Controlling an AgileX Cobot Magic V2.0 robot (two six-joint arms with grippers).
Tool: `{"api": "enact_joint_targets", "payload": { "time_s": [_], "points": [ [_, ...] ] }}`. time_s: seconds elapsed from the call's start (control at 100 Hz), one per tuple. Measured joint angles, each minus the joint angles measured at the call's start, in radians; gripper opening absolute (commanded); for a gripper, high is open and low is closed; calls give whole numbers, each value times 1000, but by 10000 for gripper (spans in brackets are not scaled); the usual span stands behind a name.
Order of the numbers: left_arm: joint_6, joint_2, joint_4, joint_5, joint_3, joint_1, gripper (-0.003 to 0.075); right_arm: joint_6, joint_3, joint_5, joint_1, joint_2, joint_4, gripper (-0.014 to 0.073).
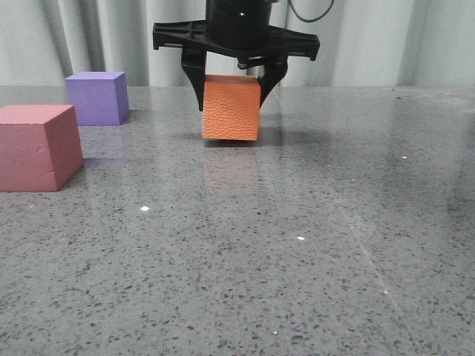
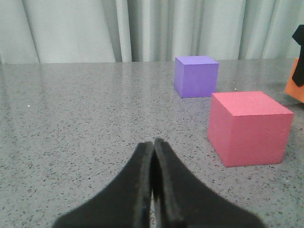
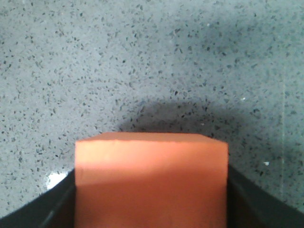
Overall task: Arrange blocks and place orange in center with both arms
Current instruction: 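Lift the orange cube and carry it toward the table center, then set the orange cube down, open the right gripper and withdraw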
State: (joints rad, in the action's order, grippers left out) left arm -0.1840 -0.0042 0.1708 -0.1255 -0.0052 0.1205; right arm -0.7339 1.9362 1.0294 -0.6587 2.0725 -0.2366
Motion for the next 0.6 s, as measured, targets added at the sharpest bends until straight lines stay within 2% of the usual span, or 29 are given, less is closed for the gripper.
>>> {"api": "enact_joint_targets", "payload": {
  "time_s": [0.16, 0.28, 0.42, 0.6],
  "points": [
    [0, 0, 0, 0, 0, 0, -19, 0, 0, 0, 0, 0, 0, 388],
    [0, 0, 0, 0, 0, 0, -19, 0, 0, 0, 0, 0, 0, 476],
    [0, 0, 0, 0, 0, 0, -19, 0, 0, 0, 0, 0, 0, 534],
    [0, 0, 0, 0, 0, 0, -19, 0, 0, 0, 0, 0, 0, 534]
  ]
}}
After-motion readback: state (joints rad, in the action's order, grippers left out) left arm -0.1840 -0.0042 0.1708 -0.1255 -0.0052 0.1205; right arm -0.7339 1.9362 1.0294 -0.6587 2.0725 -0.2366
